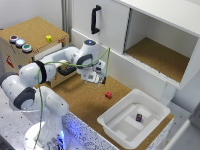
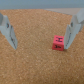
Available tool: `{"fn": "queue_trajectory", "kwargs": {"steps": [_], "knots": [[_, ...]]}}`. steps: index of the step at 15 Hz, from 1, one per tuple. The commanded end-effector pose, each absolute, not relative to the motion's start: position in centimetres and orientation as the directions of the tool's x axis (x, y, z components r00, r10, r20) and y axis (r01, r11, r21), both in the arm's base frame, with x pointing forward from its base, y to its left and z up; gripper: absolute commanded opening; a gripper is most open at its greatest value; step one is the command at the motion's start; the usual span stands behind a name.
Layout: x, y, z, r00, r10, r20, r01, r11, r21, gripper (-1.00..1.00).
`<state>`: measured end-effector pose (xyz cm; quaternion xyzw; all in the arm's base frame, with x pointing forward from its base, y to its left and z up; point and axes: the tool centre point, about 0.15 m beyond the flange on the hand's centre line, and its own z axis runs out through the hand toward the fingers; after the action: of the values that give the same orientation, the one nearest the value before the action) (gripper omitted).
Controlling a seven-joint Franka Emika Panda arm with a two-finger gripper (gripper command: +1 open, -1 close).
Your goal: Go towards the pink block and grasp it
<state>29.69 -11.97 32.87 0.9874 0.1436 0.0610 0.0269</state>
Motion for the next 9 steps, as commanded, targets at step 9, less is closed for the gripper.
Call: {"fn": "queue_trajectory", "kwargs": {"steps": [9], "knots": [[33.3, -14.9, 25.3, 0.990, 0.134, 0.046, 0.131, -0.989, 0.066, 1.00]]}}
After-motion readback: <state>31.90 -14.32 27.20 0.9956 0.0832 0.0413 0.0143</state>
